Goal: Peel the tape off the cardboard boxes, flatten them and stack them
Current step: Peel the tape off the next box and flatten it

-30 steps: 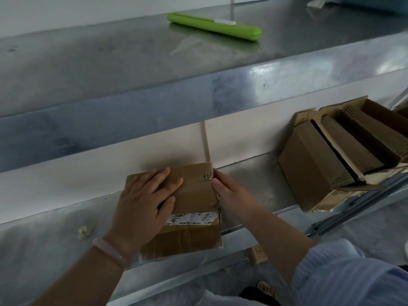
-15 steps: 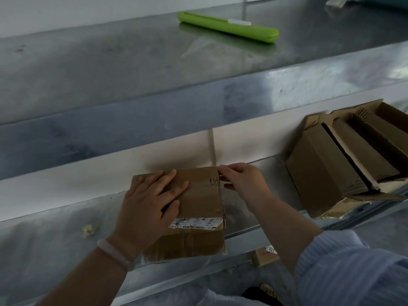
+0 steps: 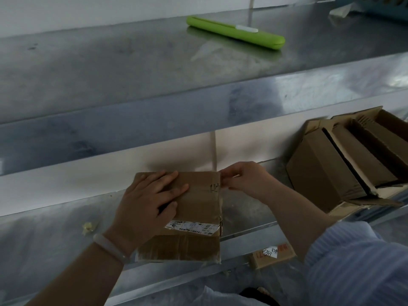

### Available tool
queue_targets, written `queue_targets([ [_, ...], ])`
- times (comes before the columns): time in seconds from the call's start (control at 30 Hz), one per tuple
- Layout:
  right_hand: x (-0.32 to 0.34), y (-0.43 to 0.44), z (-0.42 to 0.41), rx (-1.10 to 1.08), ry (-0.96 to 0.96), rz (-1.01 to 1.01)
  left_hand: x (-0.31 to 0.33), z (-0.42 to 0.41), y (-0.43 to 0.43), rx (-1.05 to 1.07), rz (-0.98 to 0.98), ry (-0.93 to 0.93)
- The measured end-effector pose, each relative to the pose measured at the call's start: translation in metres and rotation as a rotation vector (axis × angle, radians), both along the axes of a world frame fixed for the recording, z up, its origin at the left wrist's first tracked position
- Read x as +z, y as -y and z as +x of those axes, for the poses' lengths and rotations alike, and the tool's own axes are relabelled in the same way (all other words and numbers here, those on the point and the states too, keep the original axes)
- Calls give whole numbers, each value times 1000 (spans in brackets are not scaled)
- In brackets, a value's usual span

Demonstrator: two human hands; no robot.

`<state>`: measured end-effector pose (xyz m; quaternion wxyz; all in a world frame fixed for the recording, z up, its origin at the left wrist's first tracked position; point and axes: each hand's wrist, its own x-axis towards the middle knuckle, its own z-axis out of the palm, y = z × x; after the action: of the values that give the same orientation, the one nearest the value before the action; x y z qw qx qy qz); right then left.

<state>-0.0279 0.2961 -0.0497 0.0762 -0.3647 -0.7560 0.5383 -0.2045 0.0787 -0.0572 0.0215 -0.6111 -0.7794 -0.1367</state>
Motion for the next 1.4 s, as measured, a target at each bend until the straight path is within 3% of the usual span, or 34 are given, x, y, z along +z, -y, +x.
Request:
queue_targets([
  [0.2, -7, -1, 4, 192, -7, 568, 1, -5, 2, -55, 7, 1],
  [0.37, -10, -11, 8, 388, -23, 827, 2, -6, 1, -72, 17, -2],
  [0.63, -17, -15, 3, 433, -135, 947, 1, -6, 2, -84, 16, -1],
  [0.77, -22, -13, 1, 379, -91, 813, 1, -7, 3, -79, 20, 6],
  [0.93, -32, -6, 12, 263, -190, 737, 1, -7, 3, -74, 14, 2],
  [1.4, -29, -11, 4, 350, -188, 936, 2, -8, 2, -74, -1, -7],
])
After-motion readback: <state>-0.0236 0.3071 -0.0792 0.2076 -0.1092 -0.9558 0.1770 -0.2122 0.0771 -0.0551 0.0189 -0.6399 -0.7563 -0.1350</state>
